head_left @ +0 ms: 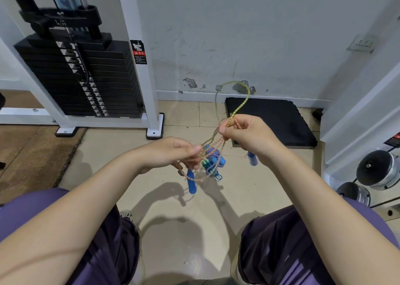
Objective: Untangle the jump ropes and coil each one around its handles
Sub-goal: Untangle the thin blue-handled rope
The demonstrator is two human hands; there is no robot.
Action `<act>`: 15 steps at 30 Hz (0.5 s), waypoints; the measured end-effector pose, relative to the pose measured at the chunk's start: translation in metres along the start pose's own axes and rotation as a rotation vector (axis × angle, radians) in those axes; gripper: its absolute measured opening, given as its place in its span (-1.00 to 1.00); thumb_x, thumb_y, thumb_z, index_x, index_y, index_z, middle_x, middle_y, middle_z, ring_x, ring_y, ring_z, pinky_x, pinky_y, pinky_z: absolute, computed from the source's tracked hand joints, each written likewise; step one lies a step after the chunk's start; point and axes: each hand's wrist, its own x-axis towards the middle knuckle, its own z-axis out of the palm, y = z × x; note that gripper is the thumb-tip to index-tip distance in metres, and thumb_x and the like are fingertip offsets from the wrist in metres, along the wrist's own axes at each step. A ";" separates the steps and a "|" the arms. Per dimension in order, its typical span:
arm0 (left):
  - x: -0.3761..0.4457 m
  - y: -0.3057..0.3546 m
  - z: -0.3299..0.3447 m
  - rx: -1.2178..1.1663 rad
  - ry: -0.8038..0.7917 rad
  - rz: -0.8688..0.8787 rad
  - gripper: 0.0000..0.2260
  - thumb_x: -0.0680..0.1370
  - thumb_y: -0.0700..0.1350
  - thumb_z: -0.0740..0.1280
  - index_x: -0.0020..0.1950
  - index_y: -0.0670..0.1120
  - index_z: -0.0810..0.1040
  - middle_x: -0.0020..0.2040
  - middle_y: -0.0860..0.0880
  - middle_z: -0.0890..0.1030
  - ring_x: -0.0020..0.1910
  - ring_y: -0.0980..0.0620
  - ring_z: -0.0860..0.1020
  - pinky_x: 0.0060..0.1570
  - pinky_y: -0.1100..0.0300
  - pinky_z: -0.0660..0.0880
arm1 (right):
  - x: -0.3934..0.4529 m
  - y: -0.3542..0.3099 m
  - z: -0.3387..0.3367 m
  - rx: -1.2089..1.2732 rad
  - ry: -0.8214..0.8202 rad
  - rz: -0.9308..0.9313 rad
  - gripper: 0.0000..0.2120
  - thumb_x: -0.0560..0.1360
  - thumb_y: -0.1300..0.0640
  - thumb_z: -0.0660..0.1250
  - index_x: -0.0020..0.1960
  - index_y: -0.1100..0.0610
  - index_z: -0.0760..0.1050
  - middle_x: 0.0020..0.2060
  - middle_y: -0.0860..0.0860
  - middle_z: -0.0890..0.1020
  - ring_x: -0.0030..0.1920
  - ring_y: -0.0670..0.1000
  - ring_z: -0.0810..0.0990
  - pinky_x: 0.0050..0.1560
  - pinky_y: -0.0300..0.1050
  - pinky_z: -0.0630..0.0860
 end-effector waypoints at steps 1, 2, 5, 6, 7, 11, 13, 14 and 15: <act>0.001 0.000 0.000 -0.027 -0.001 -0.009 -0.48 0.49 0.33 0.26 -0.08 -0.15 0.60 -0.13 -0.08 0.71 -0.10 0.03 0.63 -0.03 0.17 0.52 | 0.002 0.002 0.001 -0.018 -0.002 -0.018 -0.98 0.49 0.26 0.42 -0.08 0.21 0.62 -0.31 0.04 0.58 -0.53 -0.23 0.43 -0.51 -0.46 0.30; 0.001 0.000 0.001 -0.053 0.001 -0.012 -0.52 0.56 0.28 0.24 -0.09 -0.16 0.57 -0.16 -0.10 0.69 -0.12 0.01 0.62 -0.02 0.15 0.51 | 0.004 0.004 0.001 -0.028 -0.008 -0.036 -0.97 0.48 0.26 0.44 -0.10 0.17 0.62 -0.30 0.05 0.59 -0.48 -0.24 0.45 -0.45 -0.46 0.32; -0.001 -0.001 0.000 -0.057 0.016 0.021 -0.82 0.64 -0.10 0.28 -0.09 -0.17 0.53 -0.22 -0.12 0.65 -0.15 -0.06 0.59 0.01 0.12 0.48 | 0.009 0.011 0.000 -0.074 0.015 -0.039 -0.93 0.46 0.28 0.45 -0.10 0.14 0.62 -0.29 0.01 0.56 -0.37 -0.19 0.47 -0.33 -0.41 0.40; -0.002 0.000 -0.002 -0.042 0.024 0.019 -0.89 0.62 -0.18 0.31 -0.09 -0.16 0.54 -0.25 -0.11 0.64 -0.17 -0.05 0.60 -0.01 0.15 0.50 | 0.010 0.013 -0.001 -0.108 0.028 -0.047 -0.93 0.46 0.28 0.46 -0.10 0.15 0.62 -0.30 -0.02 0.56 -0.35 -0.20 0.48 -0.29 -0.38 0.42; -0.003 0.000 -0.003 -0.027 0.039 0.012 -0.93 0.60 -0.21 0.34 -0.08 -0.17 0.55 -0.28 -0.10 0.63 -0.21 -0.04 0.60 -0.05 0.19 0.51 | 0.011 0.014 -0.001 -0.136 0.037 -0.048 -0.94 0.46 0.27 0.46 -0.10 0.15 0.63 -0.31 -0.05 0.56 -0.35 -0.21 0.48 -0.26 -0.35 0.46; -0.004 0.001 -0.006 -0.071 0.170 0.009 -0.91 0.58 -0.22 0.36 -0.08 -0.23 0.57 -0.36 -0.10 0.47 -0.41 0.00 0.45 -0.22 0.13 0.50 | 0.008 0.013 -0.003 -0.154 0.017 -0.001 -0.90 0.47 0.24 0.46 -0.02 0.14 0.65 -0.31 -0.05 0.58 -0.30 -0.13 0.52 -0.39 -0.44 0.43; -0.006 0.002 -0.007 -0.163 0.216 0.037 -0.91 0.61 -0.21 0.32 -0.08 -0.19 0.54 -0.40 -0.06 0.40 -0.48 0.01 0.37 -0.36 0.14 0.46 | 0.005 0.010 -0.005 -0.163 -0.015 0.023 -0.87 0.47 0.24 0.46 0.02 0.17 0.64 -0.29 -0.01 0.58 -0.30 -0.11 0.51 -0.53 -0.47 0.33; -0.006 0.004 -0.008 -0.200 0.236 0.055 -0.91 0.62 -0.19 0.30 -0.07 -0.17 0.53 -0.41 -0.04 0.39 -0.51 0.02 0.35 -0.43 0.18 0.41 | 0.005 0.010 -0.005 -0.167 -0.039 0.032 -0.86 0.46 0.23 0.47 0.03 0.18 0.64 -0.26 0.03 0.61 -0.28 -0.10 0.52 -0.52 -0.46 0.34; -0.006 0.005 -0.009 -0.228 0.263 0.072 -0.90 0.63 -0.17 0.29 -0.07 -0.15 0.51 -0.42 -0.04 0.39 -0.53 0.03 0.32 -0.47 0.20 0.34 | 0.006 0.011 -0.005 -0.176 -0.061 0.040 -0.84 0.45 0.22 0.49 0.02 0.18 0.64 -0.22 0.08 0.65 -0.25 -0.10 0.54 -0.43 -0.44 0.40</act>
